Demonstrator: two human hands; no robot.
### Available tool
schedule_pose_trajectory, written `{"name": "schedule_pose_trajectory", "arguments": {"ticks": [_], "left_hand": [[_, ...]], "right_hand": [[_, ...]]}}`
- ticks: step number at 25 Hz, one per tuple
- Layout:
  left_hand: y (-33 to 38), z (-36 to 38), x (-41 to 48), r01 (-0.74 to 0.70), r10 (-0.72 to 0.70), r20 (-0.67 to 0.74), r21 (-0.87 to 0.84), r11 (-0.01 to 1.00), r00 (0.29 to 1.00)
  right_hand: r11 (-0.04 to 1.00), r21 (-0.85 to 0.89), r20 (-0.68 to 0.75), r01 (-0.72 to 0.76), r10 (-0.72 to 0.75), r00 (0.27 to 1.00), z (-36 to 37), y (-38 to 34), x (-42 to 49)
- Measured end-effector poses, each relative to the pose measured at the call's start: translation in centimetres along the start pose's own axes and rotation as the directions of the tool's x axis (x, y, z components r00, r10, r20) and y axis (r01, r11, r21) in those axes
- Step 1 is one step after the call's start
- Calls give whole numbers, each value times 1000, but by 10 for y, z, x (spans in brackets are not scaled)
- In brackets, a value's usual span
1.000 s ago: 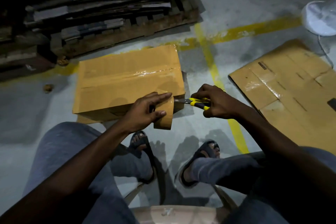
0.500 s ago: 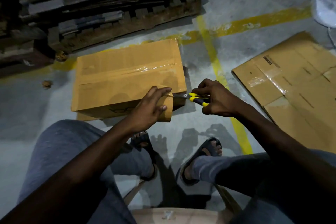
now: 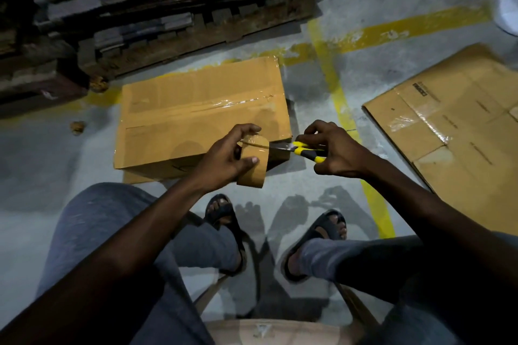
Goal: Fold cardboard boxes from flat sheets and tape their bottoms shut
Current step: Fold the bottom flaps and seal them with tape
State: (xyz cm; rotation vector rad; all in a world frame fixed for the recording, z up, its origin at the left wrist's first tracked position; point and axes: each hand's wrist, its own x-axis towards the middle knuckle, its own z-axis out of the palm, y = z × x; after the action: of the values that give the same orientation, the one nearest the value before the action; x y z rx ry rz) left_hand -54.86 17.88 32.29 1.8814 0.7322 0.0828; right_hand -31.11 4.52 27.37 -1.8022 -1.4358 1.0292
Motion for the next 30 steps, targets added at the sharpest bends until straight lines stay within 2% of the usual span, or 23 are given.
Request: {"name": "schedule_pose_trajectory", "arguments": {"ticks": [2, 4, 10, 13, 17, 20, 23, 27, 30], "left_hand": [[-5, 6, 2, -85, 91, -7, 294, 952, 996], [-9, 10, 5, -110, 129, -9, 464, 879, 992], [-10, 16, 9, -56, 141, -92, 611, 790, 986], [-8, 18, 12, -22, 121, -122, 610, 792, 985], [-6, 20, 14, 56, 1, -163, 343, 938, 987], [-9, 23, 17, 167, -130, -167, 229, 959, 977], [-12, 26, 17, 207, -161, -177, 287, 935, 971], [-13, 28, 15, 150, -2, -258, 557, 817, 966], [-12, 30, 15, 160, 19, -288, 587, 793, 958]], "right_hand": [[1000, -10, -37, -18, 17, 999, 6, 2, 2], [998, -54, -64, -10, 6, 998, 12, 4, 4], [981, -191, -89, 43, -61, 994, 16, 2, 7], [980, -194, -95, 36, -55, 994, 17, -1, 7], [974, -224, -73, 19, -37, 997, 20, -2, 5], [971, -237, -67, -6, -11, 998, 23, -1, 5], [967, -254, -58, -24, 9, 998, 29, -2, 6], [976, -220, -46, 6, -17, 999, 33, -2, 8], [978, -207, -52, -2, -9, 999, 30, -5, 11]]}}
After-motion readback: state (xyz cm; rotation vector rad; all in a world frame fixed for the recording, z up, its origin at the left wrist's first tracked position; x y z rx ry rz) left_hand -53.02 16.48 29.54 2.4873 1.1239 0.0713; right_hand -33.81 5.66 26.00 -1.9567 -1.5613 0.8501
